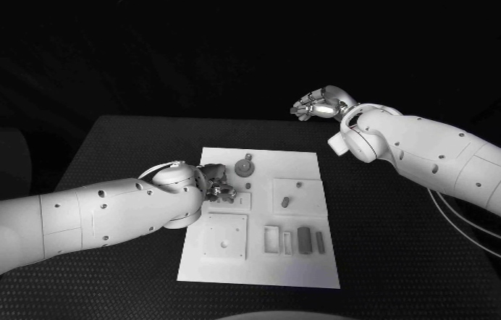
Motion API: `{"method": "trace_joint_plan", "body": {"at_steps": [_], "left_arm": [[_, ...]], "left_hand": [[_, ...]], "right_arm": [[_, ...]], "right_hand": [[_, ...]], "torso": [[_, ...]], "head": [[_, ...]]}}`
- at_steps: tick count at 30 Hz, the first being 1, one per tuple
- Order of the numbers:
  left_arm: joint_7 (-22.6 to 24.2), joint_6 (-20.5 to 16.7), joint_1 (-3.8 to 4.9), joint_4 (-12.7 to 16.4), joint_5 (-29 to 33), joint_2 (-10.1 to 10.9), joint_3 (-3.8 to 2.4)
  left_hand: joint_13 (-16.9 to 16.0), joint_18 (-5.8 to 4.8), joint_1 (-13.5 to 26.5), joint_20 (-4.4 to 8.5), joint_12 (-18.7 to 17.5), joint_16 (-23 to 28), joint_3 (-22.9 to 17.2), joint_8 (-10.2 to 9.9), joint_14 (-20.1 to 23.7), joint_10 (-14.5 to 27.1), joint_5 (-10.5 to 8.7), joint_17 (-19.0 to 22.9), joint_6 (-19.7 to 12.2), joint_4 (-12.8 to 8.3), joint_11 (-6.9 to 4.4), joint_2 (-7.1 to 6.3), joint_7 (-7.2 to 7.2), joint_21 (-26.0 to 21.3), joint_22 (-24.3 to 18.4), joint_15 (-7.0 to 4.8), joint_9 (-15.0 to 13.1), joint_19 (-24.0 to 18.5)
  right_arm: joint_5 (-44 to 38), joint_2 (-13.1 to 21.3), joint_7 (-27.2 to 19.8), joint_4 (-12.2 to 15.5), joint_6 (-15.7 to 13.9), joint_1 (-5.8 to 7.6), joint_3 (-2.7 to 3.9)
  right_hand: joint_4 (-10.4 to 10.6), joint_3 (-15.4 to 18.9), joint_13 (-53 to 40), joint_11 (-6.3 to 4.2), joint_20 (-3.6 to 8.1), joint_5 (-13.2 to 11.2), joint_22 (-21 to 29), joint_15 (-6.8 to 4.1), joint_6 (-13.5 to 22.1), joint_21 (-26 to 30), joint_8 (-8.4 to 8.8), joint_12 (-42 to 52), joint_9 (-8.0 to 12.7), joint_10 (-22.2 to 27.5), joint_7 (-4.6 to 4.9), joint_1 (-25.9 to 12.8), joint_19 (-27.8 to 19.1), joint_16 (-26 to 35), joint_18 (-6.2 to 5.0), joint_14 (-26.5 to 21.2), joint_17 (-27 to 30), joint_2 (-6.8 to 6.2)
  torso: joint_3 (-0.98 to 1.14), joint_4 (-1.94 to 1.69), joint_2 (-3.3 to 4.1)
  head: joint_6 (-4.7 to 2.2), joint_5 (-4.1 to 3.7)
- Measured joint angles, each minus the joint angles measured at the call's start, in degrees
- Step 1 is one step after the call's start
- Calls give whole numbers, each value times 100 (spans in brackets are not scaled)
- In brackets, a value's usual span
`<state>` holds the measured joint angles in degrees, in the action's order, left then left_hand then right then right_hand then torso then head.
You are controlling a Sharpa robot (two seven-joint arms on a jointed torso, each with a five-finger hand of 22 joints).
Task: Assemble the parts on the task board
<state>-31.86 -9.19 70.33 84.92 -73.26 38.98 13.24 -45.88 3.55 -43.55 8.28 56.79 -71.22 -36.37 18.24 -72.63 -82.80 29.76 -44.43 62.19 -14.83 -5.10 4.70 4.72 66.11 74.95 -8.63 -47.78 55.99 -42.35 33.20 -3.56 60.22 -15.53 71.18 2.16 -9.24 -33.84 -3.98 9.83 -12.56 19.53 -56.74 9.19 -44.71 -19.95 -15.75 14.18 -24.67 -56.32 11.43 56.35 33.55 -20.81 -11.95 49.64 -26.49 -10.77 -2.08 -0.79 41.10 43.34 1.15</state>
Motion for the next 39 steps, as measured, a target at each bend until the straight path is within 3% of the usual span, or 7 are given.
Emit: {"method": "trace_joint_plan", "body": {"at_steps": [12,17,39], "left_arm": [[5,-2,-8,51,-8,7,-2],[5,17,-9,54,-8,9,-5],[-7,198,-4,68,-23,13,-16]], "left_hand": [[16,0,-56,0,22,0,-14,0,3,0,-8,21,8,9,0,-56,6,0,-1,-4,3,0],[27,72,-87,-1,22,0,-27,0,4,0,-8,30,10,21,0,-87,6,0,-1,-5,18,0],[33,73,-108,11,22,0,-35,-71,7,1,-10,42,16,29,1,-108,9,0,-3,-8,62,-12]], "right_arm": [[1,5,0,7,3,-4,0],[1,12,0,7,4,-5,0],[2,30,0,24,7,-11,0]], "right_hand": [[0,0,0,0,0,0,-5,0,0,0,0,-22,1,0,0,0,0,0,0,0,0,0],[16,15,0,0,0,22,-5,0,0,22,0,-22,6,0,0,0,0,0,0,0,5,0],[15,15,0,20,0,66,-16,0,0,22,0,-45,11,-20,0,-23,0,22,0,0,4,23]], "torso": [[0,-1,0],[1,-1,0],[1,-2,-3]], "head": [[9,-7],[15,-10],[21,-14]]}}
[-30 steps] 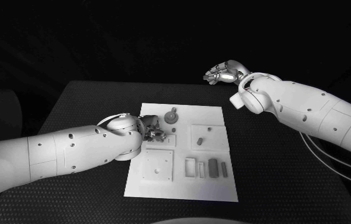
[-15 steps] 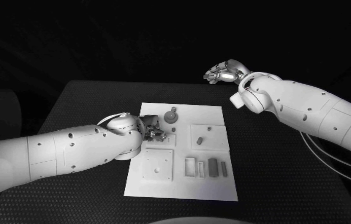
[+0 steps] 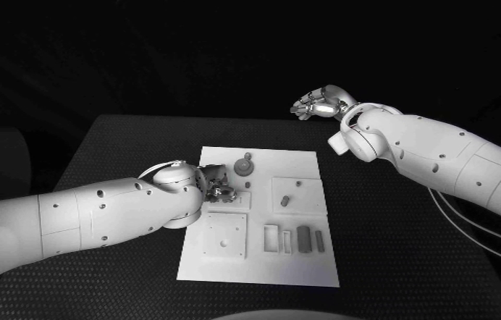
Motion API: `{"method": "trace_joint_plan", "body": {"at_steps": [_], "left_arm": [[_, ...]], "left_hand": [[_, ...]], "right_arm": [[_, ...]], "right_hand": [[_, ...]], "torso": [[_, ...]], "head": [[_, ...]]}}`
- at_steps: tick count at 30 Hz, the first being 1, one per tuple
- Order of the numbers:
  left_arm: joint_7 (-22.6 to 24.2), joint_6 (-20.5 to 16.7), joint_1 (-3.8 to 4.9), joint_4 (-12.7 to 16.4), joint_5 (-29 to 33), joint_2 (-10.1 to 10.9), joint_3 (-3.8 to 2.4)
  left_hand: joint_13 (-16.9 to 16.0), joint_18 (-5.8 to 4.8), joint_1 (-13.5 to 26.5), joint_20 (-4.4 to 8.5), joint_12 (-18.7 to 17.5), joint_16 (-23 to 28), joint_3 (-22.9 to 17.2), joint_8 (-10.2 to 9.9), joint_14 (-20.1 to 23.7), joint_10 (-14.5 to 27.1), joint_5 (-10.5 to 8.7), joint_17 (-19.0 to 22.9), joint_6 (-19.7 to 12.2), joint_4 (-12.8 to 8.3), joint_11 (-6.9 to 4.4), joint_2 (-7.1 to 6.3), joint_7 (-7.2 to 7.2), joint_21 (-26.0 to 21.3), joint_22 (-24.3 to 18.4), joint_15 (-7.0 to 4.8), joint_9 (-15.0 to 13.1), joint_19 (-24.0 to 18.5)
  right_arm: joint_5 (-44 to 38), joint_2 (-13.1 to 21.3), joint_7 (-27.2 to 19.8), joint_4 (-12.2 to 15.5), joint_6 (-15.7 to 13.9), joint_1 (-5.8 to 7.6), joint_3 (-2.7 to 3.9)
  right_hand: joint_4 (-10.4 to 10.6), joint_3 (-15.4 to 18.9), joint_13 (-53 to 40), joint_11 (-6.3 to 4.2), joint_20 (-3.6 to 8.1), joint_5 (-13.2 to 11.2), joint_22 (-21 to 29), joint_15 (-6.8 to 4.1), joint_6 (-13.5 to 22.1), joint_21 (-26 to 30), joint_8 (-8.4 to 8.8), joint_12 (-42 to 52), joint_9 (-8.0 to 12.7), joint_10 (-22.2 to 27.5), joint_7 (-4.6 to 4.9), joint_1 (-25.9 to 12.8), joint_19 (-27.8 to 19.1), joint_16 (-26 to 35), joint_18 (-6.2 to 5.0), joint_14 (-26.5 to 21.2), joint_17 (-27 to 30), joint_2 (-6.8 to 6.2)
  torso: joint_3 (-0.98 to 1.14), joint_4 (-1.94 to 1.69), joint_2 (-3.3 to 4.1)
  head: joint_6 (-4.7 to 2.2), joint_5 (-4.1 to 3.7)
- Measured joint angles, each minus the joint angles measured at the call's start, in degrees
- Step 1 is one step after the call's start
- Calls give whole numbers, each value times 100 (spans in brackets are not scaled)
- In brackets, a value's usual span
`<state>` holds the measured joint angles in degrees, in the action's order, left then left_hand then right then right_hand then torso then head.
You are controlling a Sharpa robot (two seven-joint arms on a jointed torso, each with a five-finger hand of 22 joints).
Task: Assemble the parts on the task board
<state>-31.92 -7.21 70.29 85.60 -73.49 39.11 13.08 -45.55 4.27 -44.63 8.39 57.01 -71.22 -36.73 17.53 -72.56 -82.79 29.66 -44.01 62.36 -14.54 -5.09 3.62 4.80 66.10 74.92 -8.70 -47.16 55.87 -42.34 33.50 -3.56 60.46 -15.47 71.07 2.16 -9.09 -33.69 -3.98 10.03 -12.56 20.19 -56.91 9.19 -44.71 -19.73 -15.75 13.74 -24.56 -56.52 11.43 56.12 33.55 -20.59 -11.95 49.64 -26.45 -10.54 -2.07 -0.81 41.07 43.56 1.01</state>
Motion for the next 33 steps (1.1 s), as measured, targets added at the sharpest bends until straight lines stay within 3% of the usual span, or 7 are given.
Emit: {"method": "trace_joint_plan", "body": {"at_steps": [27,33], "left_arm": [[-4,23,2,-69,33,-42,-3],[-3,80,6,-107,92,-64,-6]], "left_hand": [[30,-5,0,-1,23,-23,-1,51,1,9,4,29,3,-2,9,0,1,0,-1,-1,-30,1],[66,-24,106,-8,63,-67,62,72,0,9,-99,67,7,115,9,106,-1,0,-2,-1,-49,-32]], "right_arm": [[0,-9,0,-3,1,-7,0],[0,-23,2,-8,6,-8,0]], "right_hand": [[0,0,-1,0,0,0,-4,0,0,0,0,0,5,0,0,0,0,0,0,0,0,0],[0,0,-1,0,0,0,-9,0,0,0,-20,0,5,0,0,0,0,0,0,0,0,0]], "torso": [[1,3,1],[2,8,1]], "head": [[-17,-3],[-12,2]]}}
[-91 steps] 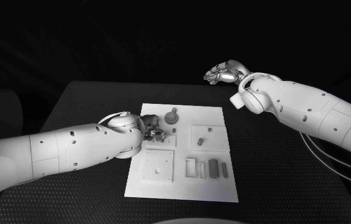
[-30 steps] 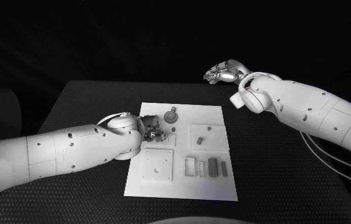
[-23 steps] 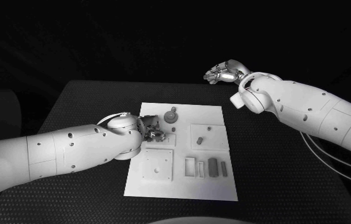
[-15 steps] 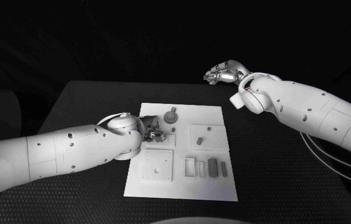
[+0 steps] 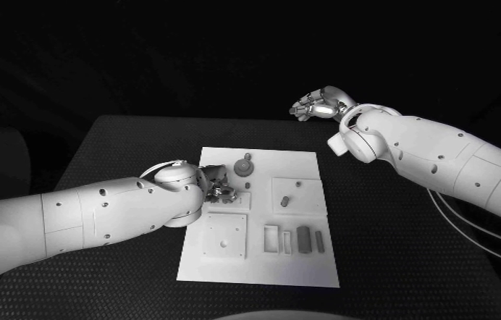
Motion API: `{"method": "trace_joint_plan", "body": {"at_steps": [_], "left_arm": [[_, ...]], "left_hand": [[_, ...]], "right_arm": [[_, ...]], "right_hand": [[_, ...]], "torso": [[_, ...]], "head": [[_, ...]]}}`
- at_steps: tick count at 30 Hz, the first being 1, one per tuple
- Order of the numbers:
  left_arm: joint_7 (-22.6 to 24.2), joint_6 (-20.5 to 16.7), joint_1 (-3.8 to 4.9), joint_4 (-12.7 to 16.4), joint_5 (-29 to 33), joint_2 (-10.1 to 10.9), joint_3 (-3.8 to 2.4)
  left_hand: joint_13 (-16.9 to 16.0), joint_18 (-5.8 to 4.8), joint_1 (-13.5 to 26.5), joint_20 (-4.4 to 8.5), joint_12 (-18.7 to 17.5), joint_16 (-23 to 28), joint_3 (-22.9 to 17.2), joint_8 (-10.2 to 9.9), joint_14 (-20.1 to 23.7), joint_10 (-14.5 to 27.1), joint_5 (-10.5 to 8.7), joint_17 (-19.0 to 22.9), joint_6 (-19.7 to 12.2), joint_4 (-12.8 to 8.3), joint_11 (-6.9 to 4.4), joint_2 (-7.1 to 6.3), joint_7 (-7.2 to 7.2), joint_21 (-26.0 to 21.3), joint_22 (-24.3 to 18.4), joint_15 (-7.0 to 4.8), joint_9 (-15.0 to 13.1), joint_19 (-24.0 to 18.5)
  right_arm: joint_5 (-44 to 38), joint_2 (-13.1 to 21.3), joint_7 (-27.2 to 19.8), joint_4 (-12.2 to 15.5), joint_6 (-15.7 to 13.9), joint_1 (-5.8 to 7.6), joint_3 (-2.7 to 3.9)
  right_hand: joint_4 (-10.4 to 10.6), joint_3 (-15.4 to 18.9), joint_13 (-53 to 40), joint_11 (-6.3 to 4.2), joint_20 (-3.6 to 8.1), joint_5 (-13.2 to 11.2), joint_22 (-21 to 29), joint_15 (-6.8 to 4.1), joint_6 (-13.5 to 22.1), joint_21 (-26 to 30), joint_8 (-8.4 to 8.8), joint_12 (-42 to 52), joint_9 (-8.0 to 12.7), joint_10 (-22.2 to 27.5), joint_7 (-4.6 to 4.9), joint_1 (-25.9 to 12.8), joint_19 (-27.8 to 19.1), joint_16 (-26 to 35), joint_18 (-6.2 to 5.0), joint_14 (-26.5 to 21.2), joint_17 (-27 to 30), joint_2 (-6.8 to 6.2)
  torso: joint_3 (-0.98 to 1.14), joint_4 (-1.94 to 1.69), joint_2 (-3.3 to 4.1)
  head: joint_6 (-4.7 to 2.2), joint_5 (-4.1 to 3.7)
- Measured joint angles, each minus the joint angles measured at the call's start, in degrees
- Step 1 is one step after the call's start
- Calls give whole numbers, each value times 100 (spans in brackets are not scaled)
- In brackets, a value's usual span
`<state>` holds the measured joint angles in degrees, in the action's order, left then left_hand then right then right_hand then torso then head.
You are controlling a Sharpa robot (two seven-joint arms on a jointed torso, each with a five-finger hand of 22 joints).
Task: Assemble the parts on the task board
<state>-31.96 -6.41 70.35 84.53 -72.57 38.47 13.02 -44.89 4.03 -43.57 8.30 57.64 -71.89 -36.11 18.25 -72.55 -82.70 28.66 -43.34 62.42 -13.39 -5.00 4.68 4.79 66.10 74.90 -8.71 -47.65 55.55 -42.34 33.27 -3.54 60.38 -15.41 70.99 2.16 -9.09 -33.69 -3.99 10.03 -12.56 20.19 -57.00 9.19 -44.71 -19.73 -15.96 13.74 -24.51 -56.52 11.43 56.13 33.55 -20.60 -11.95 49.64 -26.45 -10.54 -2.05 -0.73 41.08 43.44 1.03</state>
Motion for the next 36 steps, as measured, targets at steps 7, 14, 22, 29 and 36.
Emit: {"method": "trace_joint_plan", "body": {"at_steps": [7,14,22,29,36], "left_arm": [[-1,42,2,-30,42,-17,0],[-3,52,-2,-42,59,-30,3],[-4,51,-6,-58,80,-38,8],[-8,49,-16,-73,97,-44,12],[-8,56,-20,-84,107,-46,11]], "left_hand": [[35,-1,127,-11,0,-26,-12,12,0,0,-124,28,1,124,0,74,0,0,4,0,-3,-29],[62,0,265,-12,38,-49,-17,24,0,0,-269,59,7,275,0,98,-5,23,4,-1,-4,-29],[79,0,410,-33,49,-71,4,9,-40,-1,-457,79,128,477,-1,120,-81,23,3,-42,5,-50],[87,0,541,-33,73,-93,-20,1,-64,-2,-556,90,266,624,-2,160,-156,23,3,-84,5,-91],[93,0,604,-33,95,-95,-22,18,-73,-4,-565,102,368,667,-4,150,-216,45,2,-114,-6,-90]], "right_arm": [[0,5,3,-5,2,-1,0],[0,3,4,-3,5,-1,0],[0,2,6,-8,8,-1,0],[0,0,7,-11,11,-1,0],[0,-1,8,-14,15,-3,0]], "right_hand": [[0,0,0,0,0,0,0,5,0,0,0,0,5,0,0,0,0,0,0,-5,0,0],[0,0,0,0,0,23,0,15,0,23,0,0,5,0,0,0,0,0,0,-16,5,0],[0,0,0,0,0,23,1,15,0,23,0,0,5,0,0,0,0,0,0,-15,5,0],[0,0,0,0,0,23,-5,14,0,23,0,-22,4,0,0,0,0,0,0,-15,5,0],[0,0,0,0,0,23,-4,14,0,23,0,-22,4,0,0,0,0,0,0,-14,4,0]], "torso": [[2,-1,2],[3,-6,2],[1,-3,2],[1,-4,2],[-3,-4,2]], "head": [[8,-7],[7,-14],[3,-15],[0,-21],[-2,-25]]}}
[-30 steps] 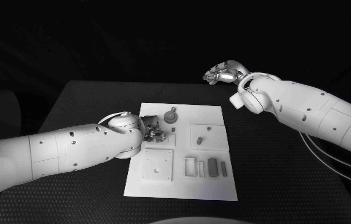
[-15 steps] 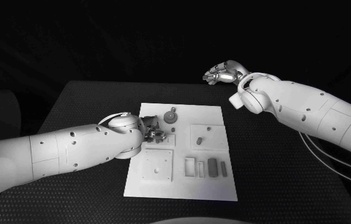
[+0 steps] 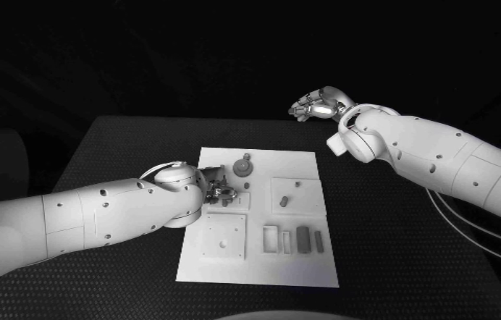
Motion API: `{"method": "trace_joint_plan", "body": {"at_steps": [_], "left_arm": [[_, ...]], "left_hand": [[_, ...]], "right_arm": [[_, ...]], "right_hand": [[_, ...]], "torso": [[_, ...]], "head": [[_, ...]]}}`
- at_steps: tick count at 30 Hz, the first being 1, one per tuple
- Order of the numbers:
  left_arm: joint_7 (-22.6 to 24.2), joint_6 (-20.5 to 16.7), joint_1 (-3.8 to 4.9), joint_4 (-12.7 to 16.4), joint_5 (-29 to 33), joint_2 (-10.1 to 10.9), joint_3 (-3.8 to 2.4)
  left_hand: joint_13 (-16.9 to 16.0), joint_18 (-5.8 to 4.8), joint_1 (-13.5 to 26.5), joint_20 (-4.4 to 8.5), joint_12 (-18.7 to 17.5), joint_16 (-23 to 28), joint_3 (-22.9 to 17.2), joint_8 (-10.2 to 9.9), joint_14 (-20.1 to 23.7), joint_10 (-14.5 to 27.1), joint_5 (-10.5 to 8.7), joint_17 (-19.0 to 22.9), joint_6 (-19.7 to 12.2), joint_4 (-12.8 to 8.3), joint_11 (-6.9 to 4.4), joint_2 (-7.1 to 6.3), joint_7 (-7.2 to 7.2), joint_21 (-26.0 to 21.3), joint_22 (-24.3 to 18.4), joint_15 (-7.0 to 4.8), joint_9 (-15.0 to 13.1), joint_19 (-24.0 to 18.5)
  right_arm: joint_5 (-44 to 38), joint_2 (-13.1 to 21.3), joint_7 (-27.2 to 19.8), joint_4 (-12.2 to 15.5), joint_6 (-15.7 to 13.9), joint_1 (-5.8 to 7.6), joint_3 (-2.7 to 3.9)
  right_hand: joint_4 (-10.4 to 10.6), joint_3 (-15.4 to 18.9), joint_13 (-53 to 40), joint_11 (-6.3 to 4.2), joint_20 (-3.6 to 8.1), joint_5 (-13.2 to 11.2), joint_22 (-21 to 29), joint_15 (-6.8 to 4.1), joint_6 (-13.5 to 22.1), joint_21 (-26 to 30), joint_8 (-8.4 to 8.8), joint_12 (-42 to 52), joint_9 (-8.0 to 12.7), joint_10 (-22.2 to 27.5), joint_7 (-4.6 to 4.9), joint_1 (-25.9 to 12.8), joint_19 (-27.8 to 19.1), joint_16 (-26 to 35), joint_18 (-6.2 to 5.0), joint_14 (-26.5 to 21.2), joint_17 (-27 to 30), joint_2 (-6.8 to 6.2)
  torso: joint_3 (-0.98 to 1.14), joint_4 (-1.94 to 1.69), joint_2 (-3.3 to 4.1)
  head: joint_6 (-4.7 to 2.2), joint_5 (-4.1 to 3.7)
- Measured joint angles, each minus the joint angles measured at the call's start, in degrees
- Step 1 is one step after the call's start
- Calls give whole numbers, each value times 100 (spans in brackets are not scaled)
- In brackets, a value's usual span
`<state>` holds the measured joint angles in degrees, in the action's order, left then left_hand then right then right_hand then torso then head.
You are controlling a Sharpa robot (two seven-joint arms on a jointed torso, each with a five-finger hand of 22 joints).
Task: Assemble the parts on the task board
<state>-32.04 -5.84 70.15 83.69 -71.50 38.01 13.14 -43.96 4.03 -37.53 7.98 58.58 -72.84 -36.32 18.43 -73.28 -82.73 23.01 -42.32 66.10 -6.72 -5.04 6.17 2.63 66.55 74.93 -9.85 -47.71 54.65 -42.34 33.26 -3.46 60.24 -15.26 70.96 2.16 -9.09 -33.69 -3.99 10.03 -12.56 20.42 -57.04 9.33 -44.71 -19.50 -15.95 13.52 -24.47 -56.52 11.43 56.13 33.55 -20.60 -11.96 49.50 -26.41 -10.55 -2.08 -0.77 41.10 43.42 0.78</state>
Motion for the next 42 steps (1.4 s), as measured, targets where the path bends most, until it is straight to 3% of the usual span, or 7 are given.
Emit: {"method": "trace_joint_plan", "body": {"at_steps": [28,32,39,42], "left_arm": [[12,85,-2,-44,4,-21,-3],[12,89,-3,-59,10,-32,-2],[12,124,1,-78,23,-41,-7],[12,150,5,-92,31,-46,-9]], "left_hand": [[38,-1,-4,0,43,-42,-62,83,-1,-12,144,51,44,-114,-12,2,-6,45,-2,-1,-42,0],[47,-1,4,0,43,-64,-69,70,-1,-20,22,65,67,-121,-20,10,-6,45,-2,-1,-37,0],[53,-1,14,0,66,-64,-75,61,-1,-6,-24,74,79,-116,-6,20,-2,45,-2,-1,-37,0],[66,-1,14,0,66,-68,-61,61,-1,-7,-200,86,83,-130,-6,20,-6,45,-2,-2,-37,0]], "right_arm": [[0,14,2,1,13,-5,-1],[0,14,2,4,14,-5,0],[0,18,2,7,14,-5,0],[0,25,3,7,14,-5,0]], "right_hand": [[0,0,0,0,-1,0,-10,11,0,0,0,0,6,0,0,0,-41,25,0,-11,6,0],[0,0,0,0,-1,0,-10,18,0,4,0,0,11,0,0,0,-42,25,0,-18,6,0],[-16,16,0,0,-1,0,-15,17,0,22,0,0,11,0,0,0,-42,25,0,-18,6,0],[-16,15,0,0,-1,0,-15,17,0,22,0,-22,11,0,0,0,-42,25,0,-18,6,0]], "torso": [[2,-4,-1],[3,-5,-2],[3,-2,-3],[4,1,-3]], "head": [[23,-25],[23,-27],[15,-28],[15,-27]]}}
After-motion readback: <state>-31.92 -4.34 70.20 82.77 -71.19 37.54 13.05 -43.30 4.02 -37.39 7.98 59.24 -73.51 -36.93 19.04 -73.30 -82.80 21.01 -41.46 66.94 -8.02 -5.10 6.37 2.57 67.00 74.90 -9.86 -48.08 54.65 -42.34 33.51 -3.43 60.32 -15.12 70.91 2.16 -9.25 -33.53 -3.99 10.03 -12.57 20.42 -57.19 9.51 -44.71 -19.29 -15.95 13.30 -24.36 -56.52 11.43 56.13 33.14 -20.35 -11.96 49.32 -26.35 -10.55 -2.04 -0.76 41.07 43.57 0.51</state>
